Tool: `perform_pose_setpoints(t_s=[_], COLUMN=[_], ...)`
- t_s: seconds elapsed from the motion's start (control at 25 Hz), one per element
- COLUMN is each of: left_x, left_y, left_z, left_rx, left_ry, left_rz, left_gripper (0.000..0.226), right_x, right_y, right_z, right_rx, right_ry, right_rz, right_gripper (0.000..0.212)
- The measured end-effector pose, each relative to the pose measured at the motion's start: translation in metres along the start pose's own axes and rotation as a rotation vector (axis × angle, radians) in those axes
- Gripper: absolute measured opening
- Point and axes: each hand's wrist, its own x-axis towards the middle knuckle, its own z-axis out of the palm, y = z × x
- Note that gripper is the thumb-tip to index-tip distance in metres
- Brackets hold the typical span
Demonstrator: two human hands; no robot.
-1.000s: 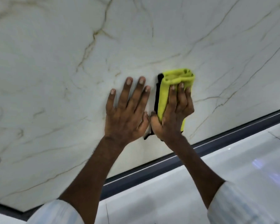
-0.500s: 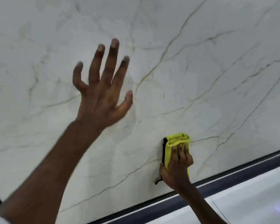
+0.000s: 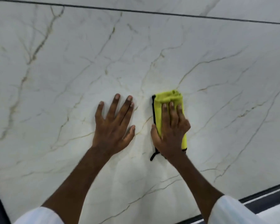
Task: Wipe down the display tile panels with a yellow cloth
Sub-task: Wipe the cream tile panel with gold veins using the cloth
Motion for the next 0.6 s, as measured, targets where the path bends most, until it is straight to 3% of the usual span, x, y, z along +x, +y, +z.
perform_pose_setpoints(t_s=[0.12, 0.24, 0.44, 0.6], left_x=[0.007, 0.029, 0.075, 0.057], left_y=[-0.003, -0.03, -0.119, -0.144], left_z=[-0.018, -0.048, -0.066, -0.048], left_rx=[-0.121, -0.167, -0.003, 0.053], left_ry=[-0.021, 0.032, 0.051, 0.023], left_rz=[-0.031, -0.012, -0.094, -0.028], left_gripper=[0.072, 0.069, 0.069, 0.071], right_x=[-0.057, -0.044, 0.132, 0.246], right_y=[0.007, 0.008, -0.018, -0.039], right_z=[-0.011, -0.021, -0.021, -0.017], right_rx=[0.01, 0.071, 0.111, 0.051], right_ry=[-0.102, -0.115, -0.05, 0.003], right_rz=[-0.003, -0.004, 0.055, 0.074], right_gripper=[0.072, 0.08, 0.085, 0.083])
